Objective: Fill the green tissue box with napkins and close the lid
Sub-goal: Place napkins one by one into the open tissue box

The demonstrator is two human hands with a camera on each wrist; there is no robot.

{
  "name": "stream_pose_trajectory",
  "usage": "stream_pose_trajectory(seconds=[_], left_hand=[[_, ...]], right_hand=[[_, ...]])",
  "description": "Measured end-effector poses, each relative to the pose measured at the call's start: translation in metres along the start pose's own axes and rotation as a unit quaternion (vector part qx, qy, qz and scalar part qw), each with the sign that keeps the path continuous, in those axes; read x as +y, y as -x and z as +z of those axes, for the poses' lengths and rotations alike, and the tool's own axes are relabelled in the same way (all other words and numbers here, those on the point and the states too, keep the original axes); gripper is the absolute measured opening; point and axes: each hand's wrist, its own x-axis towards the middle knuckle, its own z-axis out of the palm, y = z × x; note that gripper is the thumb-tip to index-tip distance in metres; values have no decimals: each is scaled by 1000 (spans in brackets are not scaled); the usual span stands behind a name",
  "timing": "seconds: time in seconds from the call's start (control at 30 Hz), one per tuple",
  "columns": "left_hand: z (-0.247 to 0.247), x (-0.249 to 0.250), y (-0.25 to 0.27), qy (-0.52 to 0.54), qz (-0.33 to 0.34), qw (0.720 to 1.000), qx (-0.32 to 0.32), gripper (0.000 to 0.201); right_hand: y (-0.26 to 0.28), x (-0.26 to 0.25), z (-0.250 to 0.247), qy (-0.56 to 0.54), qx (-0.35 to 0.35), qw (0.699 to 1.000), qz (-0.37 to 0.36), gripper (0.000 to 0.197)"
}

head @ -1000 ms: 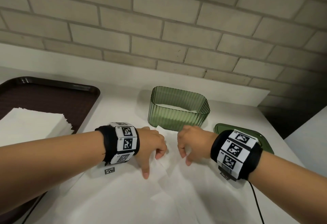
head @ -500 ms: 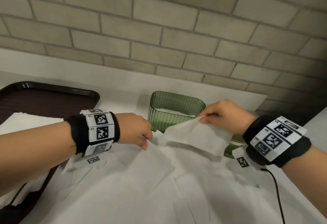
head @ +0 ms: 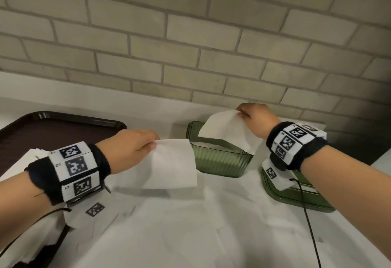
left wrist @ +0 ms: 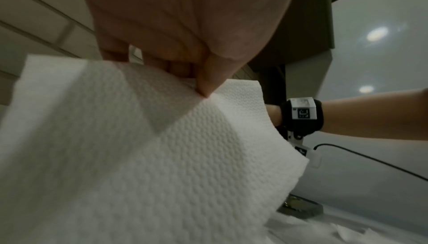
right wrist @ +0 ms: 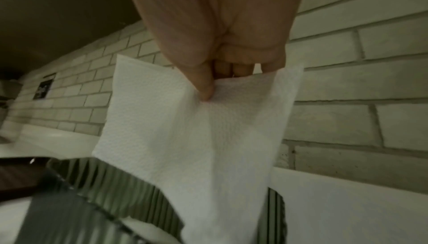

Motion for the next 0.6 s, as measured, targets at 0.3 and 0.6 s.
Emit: stream_pose_trajectory(seconds=[0.3, 0.6], left_hand=[[-24, -23, 7, 93, -46, 991, 89, 24], [-29, 4, -39, 158, -54, 980, 110, 20]], right_hand=[[-34, -20, 31, 110, -231, 966, 30, 34], [-36, -19, 59, 153, -305, 940, 28, 52]])
